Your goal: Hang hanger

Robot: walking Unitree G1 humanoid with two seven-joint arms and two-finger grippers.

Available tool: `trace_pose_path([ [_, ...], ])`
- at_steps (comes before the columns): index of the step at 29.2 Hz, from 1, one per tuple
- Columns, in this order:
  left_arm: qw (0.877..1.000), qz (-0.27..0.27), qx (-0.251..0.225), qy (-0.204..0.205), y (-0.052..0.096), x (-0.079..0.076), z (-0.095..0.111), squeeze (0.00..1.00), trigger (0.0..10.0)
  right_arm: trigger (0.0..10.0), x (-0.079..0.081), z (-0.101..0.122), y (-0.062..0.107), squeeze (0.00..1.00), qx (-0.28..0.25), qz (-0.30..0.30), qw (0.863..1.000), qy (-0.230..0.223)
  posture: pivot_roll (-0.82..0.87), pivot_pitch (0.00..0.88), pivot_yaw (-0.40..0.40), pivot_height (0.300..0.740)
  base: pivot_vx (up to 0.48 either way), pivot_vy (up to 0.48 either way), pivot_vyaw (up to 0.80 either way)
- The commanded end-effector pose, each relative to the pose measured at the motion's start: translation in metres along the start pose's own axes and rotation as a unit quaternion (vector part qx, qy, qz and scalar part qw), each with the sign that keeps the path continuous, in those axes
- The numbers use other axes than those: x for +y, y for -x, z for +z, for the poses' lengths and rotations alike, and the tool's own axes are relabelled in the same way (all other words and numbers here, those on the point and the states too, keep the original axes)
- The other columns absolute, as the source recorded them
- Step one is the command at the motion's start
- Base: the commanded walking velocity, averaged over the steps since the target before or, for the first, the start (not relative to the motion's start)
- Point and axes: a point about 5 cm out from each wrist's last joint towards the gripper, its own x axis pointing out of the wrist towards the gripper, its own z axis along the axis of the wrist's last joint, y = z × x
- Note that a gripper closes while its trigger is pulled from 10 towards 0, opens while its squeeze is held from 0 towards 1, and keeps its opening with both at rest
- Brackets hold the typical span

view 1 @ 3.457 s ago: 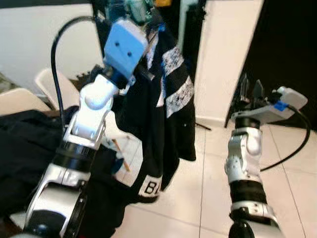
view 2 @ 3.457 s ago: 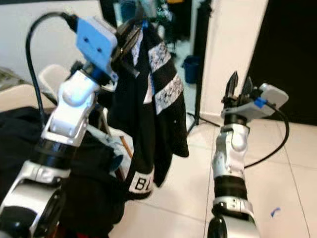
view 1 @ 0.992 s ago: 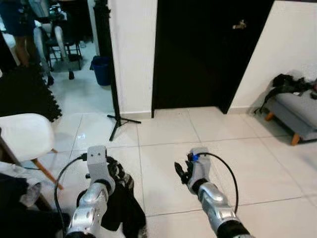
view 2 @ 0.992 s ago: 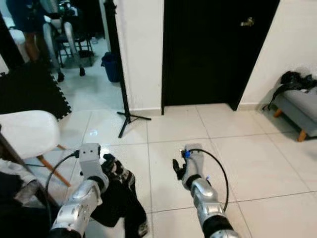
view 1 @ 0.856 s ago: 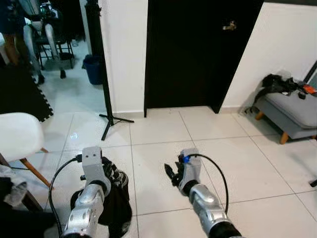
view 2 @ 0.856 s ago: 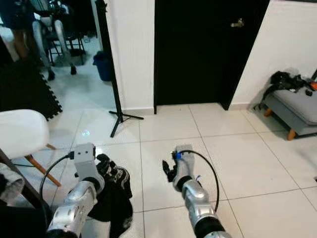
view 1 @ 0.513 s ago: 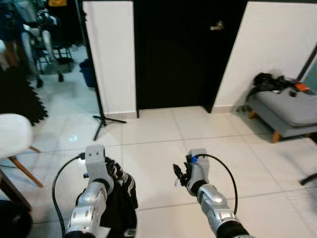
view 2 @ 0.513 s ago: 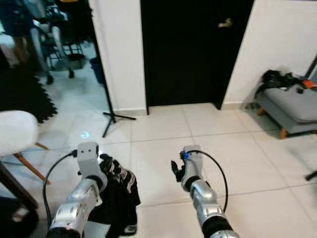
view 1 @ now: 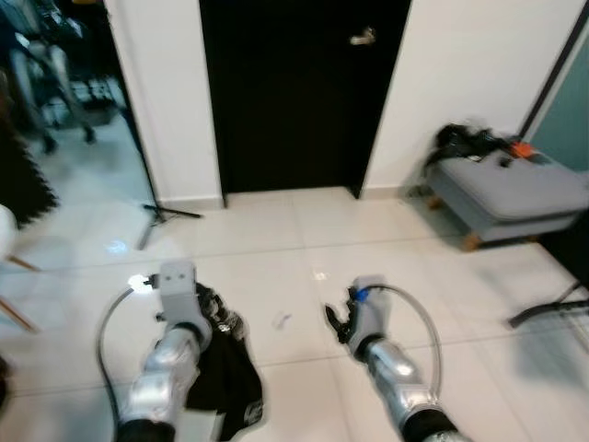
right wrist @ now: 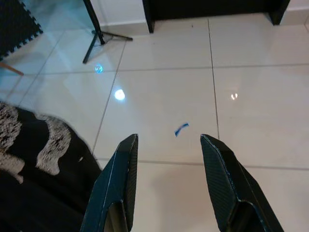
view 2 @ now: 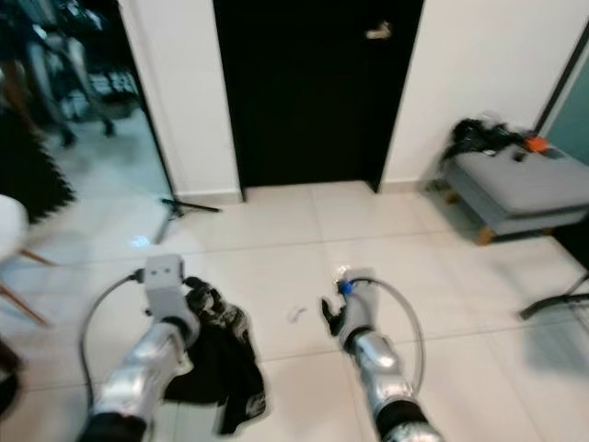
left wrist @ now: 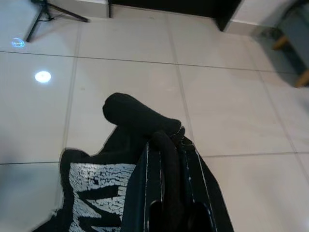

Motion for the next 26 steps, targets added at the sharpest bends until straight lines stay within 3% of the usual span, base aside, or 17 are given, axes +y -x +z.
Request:
trace_pose_path([
  [1,1.000,-0.005,-0.006,0.001,-0.0016,-0.0033,0.0034,0.00,10.0,10.0,-0.0051,0.0013,0.0006,0.00,-0.002,-0.007,1.000,0.002,0.13,0.025,-0.011,0.740,0.000,-0.472,0.00],
  [21,1.000,-0.011,-0.004,-0.002,-0.0034,-0.0049,0.0057,0.00,10.0,10.0,-0.0053,0.0047,-0.0013,0.00,-0.008,-0.014,1.000,-0.005,0.13,0.037,0.011,0.740,0.000,-0.474,0.00],
  [26,0.999,-0.015,0.005,0.037,-0.0043,-0.0059,0.0073,0.00,10.0,10.0,-0.0074,0.0040,-0.0009,0.00,-0.007,-0.017,1.000,-0.005,0.13,0.040,0.011,0.740,0.000,0.096,0.00],
])
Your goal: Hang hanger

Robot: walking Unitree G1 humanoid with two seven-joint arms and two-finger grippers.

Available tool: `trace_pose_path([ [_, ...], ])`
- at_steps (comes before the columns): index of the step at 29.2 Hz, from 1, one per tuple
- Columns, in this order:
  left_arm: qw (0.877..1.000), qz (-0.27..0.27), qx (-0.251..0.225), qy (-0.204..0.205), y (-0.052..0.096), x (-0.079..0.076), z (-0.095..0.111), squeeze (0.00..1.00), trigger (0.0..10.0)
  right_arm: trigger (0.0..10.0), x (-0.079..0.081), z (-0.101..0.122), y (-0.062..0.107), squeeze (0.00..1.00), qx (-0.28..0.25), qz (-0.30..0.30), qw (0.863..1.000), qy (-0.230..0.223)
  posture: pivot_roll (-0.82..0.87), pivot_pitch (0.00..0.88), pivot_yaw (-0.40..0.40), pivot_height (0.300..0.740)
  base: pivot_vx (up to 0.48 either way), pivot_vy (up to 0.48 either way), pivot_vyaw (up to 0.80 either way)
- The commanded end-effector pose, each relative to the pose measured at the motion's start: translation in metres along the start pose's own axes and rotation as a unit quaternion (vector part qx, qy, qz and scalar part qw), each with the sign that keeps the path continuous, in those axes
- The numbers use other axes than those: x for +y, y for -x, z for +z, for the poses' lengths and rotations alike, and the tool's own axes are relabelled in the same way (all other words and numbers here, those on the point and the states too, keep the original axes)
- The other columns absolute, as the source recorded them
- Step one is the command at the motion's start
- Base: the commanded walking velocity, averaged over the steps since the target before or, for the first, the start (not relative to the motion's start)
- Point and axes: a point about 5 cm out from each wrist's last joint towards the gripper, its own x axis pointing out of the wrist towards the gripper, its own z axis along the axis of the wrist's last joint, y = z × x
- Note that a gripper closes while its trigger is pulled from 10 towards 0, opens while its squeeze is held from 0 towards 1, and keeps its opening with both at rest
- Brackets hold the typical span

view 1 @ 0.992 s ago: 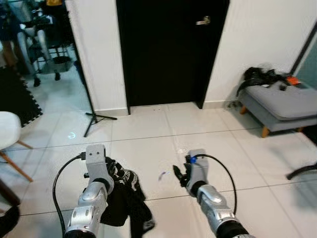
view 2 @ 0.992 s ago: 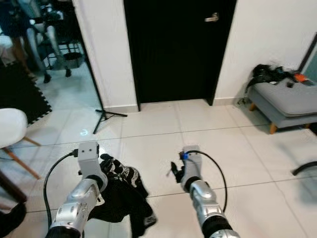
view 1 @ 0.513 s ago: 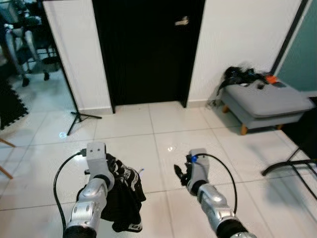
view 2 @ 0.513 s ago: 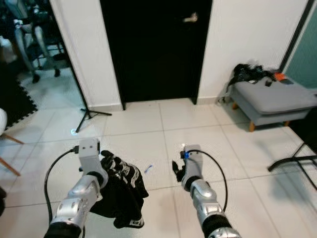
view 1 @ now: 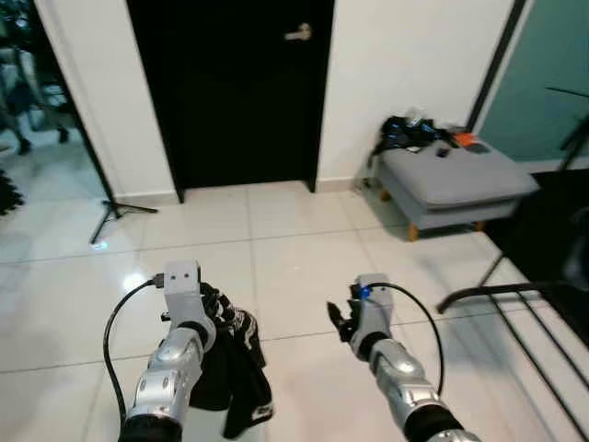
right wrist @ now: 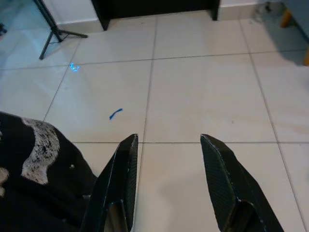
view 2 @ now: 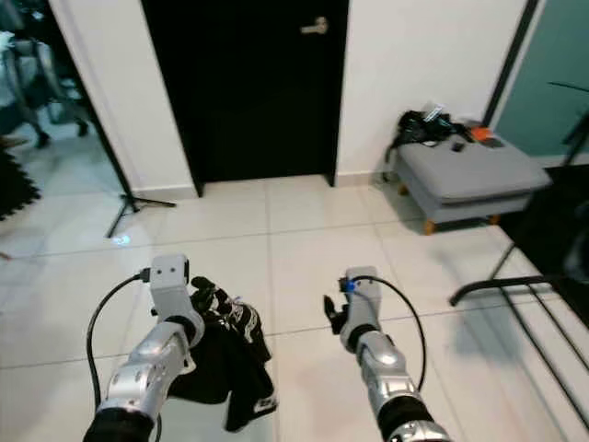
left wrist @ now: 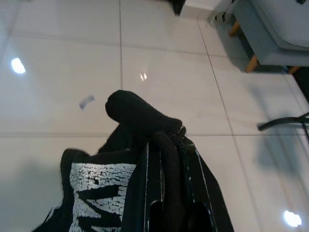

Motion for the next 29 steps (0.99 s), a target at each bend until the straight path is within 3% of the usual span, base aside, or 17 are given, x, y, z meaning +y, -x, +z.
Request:
trace_pose_path([
  [1,1.000,0.001,-0.006,0.010,0.000,0.001,0.005,0.00,10.0,10.0,0.006,-0.002,-0.001,0.00,0.003,0.007,1.000,-0.004,0.13,0.039,0.009,0.740,0.000,0.480,0.00],
  [10,1.000,0.009,-0.002,-0.010,0.000,0.006,0.005,0.00,10.0,10.0,0.012,-0.001,-0.003,0.00,0.001,0.011,1.000,-0.008,0.14,0.041,0.019,0.740,0.000,0.480,0.00],
  [14,1.000,0.007,0.004,-0.027,0.001,0.004,0.004,0.00,10.0,10.0,0.011,-0.001,-0.003,0.00,-0.003,0.009,1.000,-0.012,0.13,0.041,0.025,0.740,0.000,0.000,0.00],
  [22,0.998,0.000,-0.031,-0.054,0.002,0.002,0.013,0.00,10.0,10.0,0.008,-0.001,-0.002,0.00,-0.007,0.005,1.000,-0.015,0.14,0.039,0.028,0.740,0.000,0.000,0.00],
  [29,0.998,-0.006,-0.049,-0.032,0.004,0.001,0.018,0.00,10.0,10.0,0.011,0.002,-0.003,0.00,-0.012,0.007,1.000,-0.017,0.14,0.036,0.032,0.740,0.000,0.000,0.00],
])
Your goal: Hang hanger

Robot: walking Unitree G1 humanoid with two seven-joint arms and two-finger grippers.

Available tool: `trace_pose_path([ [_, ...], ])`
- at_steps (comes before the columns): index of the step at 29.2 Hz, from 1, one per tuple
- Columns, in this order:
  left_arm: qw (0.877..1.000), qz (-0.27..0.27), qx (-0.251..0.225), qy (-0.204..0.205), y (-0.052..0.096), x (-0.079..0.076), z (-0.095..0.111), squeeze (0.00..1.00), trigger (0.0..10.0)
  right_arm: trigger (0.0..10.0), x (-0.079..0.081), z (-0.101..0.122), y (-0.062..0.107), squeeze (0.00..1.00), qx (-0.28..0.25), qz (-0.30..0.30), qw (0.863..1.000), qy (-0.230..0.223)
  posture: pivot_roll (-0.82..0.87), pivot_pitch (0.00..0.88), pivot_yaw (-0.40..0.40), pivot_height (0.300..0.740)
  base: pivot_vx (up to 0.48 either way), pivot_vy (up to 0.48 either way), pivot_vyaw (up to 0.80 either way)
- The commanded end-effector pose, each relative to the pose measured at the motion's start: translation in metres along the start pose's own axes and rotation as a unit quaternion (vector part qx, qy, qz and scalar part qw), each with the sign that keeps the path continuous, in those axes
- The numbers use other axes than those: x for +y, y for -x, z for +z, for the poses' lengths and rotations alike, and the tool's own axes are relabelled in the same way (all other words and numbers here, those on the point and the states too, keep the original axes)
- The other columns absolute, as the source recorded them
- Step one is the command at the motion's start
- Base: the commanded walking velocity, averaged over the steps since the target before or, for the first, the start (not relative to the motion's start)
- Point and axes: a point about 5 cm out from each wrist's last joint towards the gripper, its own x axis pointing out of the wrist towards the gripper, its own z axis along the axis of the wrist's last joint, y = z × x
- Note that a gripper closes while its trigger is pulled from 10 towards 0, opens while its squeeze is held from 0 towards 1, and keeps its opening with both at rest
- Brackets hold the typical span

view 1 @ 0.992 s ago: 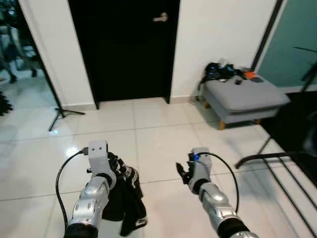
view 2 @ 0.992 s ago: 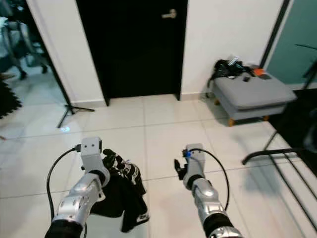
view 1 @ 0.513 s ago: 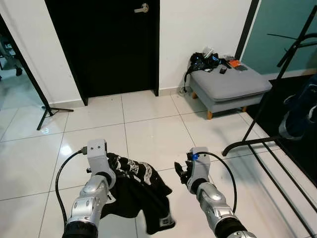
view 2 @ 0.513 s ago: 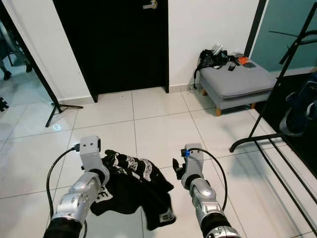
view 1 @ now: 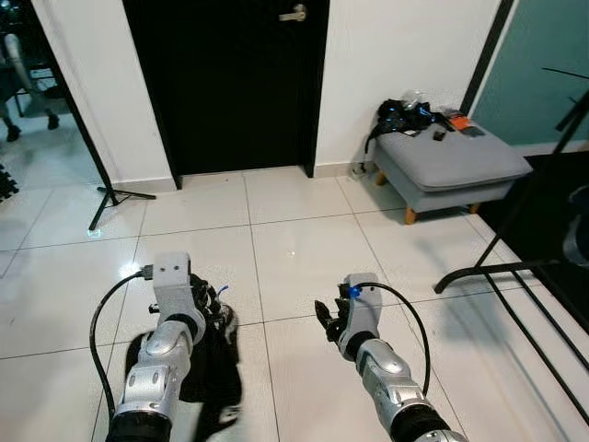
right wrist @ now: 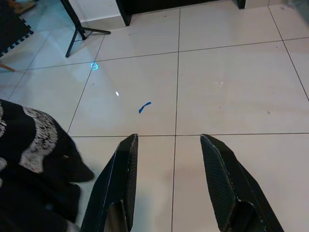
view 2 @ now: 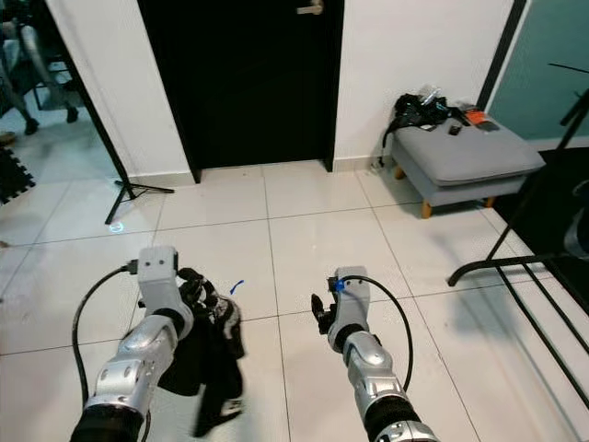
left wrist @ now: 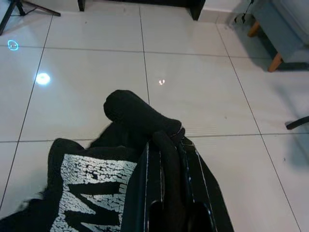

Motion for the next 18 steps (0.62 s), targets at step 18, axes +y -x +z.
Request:
trace_pose_path([
  [18,1.000,-0.005,-0.016,0.014,0.0035,0.0000,0.0010,0.00,10.0,10.0,0.0014,0.0004,-0.0003,0.00,-0.006,0.001,1.000,-0.003,0.14,0.004,0.031,0.740,0.347,0.000,0.00],
])
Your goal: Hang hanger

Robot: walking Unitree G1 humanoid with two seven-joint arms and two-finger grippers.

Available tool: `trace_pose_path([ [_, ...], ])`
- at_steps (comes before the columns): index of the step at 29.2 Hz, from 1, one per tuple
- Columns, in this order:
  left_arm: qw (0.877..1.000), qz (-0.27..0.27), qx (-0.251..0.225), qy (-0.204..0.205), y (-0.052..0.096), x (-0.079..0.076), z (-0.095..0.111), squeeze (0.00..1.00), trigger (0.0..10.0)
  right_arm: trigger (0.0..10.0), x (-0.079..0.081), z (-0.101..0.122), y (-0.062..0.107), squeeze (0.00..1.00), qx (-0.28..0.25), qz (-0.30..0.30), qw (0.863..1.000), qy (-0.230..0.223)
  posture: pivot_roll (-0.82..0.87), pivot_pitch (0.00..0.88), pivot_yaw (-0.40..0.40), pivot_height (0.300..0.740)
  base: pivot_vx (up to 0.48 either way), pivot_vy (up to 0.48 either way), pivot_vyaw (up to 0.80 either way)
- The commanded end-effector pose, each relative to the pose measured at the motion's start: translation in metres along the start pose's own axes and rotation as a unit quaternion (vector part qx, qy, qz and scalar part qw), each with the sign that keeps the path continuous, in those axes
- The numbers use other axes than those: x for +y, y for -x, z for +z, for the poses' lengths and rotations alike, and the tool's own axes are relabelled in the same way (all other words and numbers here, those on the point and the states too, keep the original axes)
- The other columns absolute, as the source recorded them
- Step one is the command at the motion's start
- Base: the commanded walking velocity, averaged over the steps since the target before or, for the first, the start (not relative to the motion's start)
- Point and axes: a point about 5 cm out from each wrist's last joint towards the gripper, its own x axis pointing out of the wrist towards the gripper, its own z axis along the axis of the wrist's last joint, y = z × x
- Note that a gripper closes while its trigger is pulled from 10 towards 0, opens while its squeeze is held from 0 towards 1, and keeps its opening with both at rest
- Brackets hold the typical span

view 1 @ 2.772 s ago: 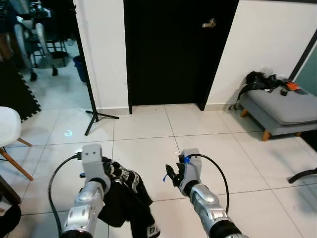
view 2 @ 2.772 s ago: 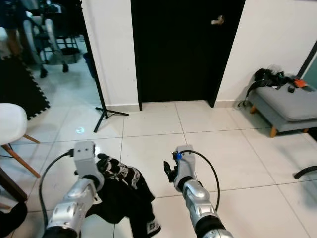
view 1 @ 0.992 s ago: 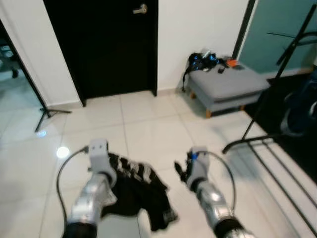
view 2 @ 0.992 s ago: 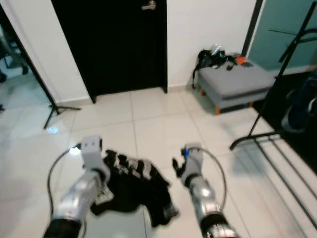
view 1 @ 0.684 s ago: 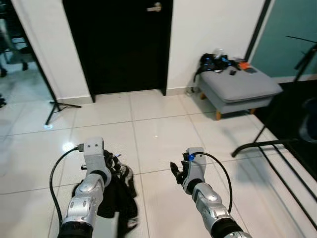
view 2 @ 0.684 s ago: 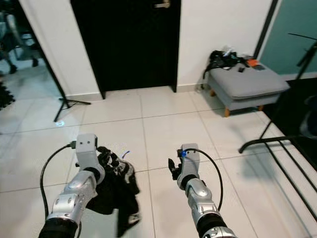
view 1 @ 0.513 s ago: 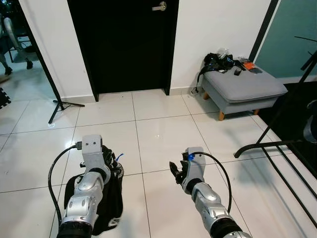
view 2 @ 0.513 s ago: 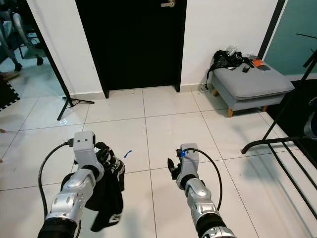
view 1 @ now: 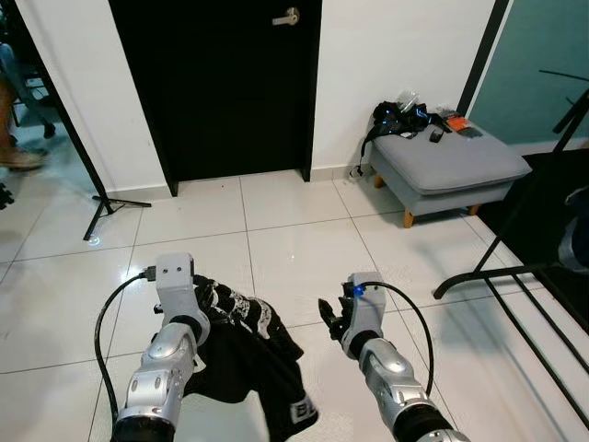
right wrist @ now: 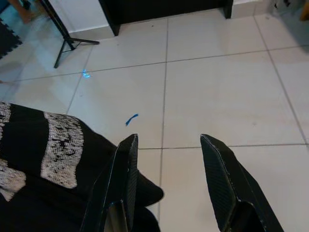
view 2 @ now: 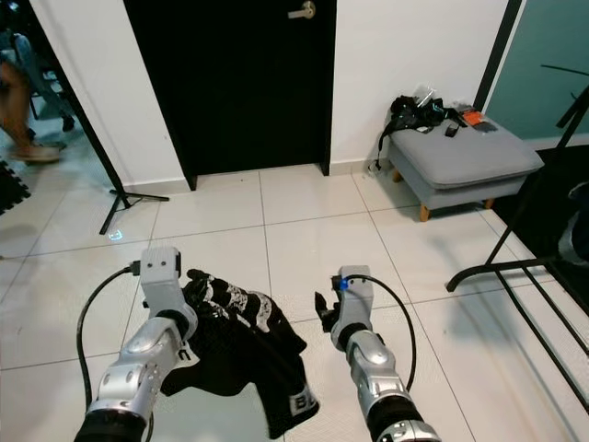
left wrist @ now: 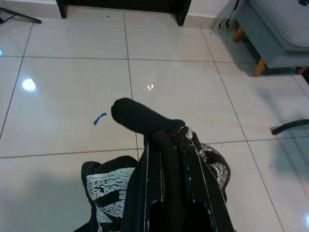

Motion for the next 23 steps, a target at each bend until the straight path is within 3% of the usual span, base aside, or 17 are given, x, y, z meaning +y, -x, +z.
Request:
trace_pose_path([
  [1,1.000,0.009,-0.015,0.001,0.0007,0.0059,0.0063,0.00,10.0,10.0,0.0103,-0.0014,-0.0025,0.00,0.000,0.011,1.000,-0.008,0.14,0.002,0.031,0.740,0.375,0.000,0.00],
  [23,1.000,0.010,-0.013,-0.004,-0.0012,0.0091,0.0073,0.00,10.0,10.0,0.0109,-0.0018,-0.0031,0.00,0.002,0.012,1.000,-0.007,0.14,0.000,0.039,0.740,0.372,0.000,0.00],
])
